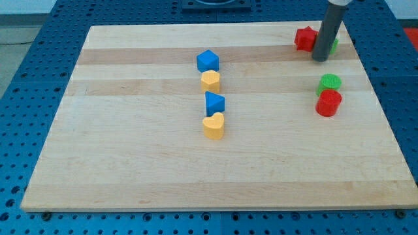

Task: Push the green star into the red star

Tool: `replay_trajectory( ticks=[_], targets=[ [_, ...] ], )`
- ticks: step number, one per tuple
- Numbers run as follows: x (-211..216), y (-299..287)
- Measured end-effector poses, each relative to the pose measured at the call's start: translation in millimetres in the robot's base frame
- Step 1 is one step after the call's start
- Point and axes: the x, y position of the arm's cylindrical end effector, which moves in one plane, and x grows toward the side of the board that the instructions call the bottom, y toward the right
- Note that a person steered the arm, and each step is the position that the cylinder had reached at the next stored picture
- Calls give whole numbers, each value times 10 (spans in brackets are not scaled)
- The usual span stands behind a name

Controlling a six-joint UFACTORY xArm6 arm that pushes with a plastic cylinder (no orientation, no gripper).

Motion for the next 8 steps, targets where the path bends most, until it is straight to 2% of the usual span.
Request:
replay_trajectory(
  ticks=[1,2,5,6,8],
  targets=[
    [227,177],
    [202,441],
    [-408,420],
    [-470,421],
    [-281,419]
  ],
)
